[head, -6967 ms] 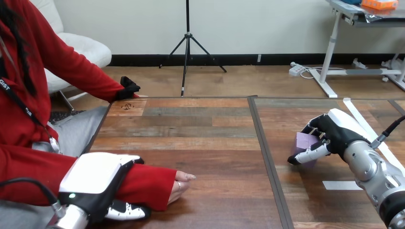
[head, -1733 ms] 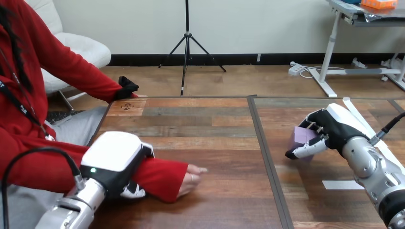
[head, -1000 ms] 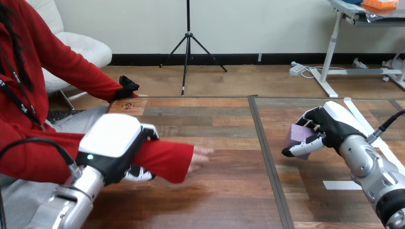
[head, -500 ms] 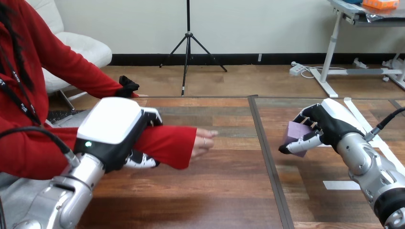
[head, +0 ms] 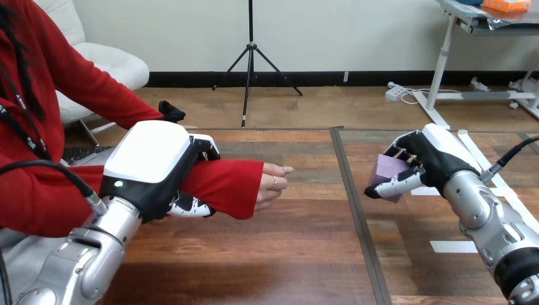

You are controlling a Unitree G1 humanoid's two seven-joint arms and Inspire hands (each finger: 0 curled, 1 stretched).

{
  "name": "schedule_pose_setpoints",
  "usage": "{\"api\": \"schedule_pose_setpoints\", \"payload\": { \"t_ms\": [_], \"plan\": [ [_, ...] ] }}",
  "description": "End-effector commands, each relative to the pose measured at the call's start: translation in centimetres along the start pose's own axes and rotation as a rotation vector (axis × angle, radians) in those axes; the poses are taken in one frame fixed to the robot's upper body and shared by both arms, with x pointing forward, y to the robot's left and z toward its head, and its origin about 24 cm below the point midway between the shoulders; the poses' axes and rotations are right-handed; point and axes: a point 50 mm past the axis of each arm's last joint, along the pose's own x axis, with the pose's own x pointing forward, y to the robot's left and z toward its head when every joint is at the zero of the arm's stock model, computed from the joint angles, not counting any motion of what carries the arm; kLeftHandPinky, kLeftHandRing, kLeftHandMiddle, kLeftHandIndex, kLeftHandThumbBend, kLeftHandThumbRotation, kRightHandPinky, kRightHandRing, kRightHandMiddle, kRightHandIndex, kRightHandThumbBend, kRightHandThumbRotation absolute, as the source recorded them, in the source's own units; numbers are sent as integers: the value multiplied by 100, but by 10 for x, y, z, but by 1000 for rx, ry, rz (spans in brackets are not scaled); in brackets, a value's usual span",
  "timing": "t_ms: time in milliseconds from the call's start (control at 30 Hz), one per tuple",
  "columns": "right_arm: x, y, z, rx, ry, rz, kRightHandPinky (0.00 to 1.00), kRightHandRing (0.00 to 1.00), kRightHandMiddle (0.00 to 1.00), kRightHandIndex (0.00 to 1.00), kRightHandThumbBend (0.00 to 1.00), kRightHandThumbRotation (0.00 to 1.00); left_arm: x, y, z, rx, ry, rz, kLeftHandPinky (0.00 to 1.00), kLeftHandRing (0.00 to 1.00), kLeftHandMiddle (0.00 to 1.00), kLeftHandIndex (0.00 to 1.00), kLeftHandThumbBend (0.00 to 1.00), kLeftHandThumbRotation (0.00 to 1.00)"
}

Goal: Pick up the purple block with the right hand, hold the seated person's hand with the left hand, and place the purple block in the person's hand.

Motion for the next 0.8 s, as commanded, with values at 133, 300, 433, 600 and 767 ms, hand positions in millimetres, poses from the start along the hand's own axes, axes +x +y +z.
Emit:
{"api": "schedule_pose_setpoints", "payload": {
  "t_ms": [133,300,433,600,767],
  "plan": [
    [8,-17,34,41,-111,-77,42,45,49,50,66,0,25,55,19,-4,-92,229,39,47,53,55,67,13],
    [8,-17,38,50,-129,-84,41,44,48,50,66,0,26,56,20,-16,-94,232,40,48,54,55,67,13],
    [8,-17,42,47,-138,-86,41,45,49,50,66,0,26,57,21,-24,-99,238,41,49,54,55,67,13],
    [9,-17,49,50,-153,-89,38,43,48,50,66,0,27,56,23,-30,-102,242,41,49,54,54,68,12],
    [9,-16,57,68,-184,-96,35,41,47,50,66,0,28,54,25,-41,-102,240,40,48,54,54,69,12]
  ]
}}
